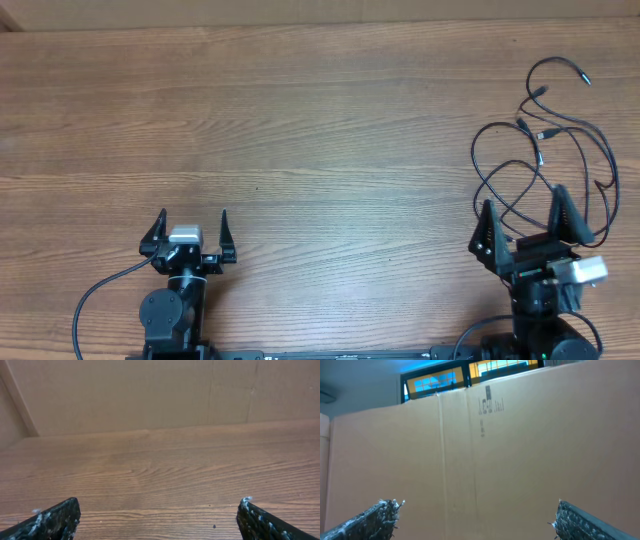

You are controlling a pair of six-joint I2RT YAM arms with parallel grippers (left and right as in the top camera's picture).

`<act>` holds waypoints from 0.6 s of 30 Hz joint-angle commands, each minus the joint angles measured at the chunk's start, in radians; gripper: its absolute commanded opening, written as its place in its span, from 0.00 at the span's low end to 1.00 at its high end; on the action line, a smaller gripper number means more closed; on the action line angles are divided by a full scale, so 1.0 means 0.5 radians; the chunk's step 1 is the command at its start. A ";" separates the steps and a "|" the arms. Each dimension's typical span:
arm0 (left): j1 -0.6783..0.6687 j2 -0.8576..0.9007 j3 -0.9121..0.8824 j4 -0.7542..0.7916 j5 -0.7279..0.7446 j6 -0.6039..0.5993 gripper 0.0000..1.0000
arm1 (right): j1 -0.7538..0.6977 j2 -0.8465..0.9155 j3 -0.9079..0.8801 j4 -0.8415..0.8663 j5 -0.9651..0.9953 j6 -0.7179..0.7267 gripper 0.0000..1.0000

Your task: Untangle cables

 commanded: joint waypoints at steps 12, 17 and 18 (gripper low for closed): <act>0.011 -0.021 -0.008 -0.001 0.009 0.046 0.99 | 0.009 -0.015 -0.164 -0.236 0.054 -0.009 1.00; 0.011 -0.021 -0.008 -0.001 0.009 0.046 1.00 | 0.009 -0.015 -0.164 -0.675 0.054 -0.009 1.00; 0.011 -0.021 -0.008 -0.001 0.009 0.046 0.99 | 0.009 -0.015 -0.164 -0.733 0.054 -0.008 1.00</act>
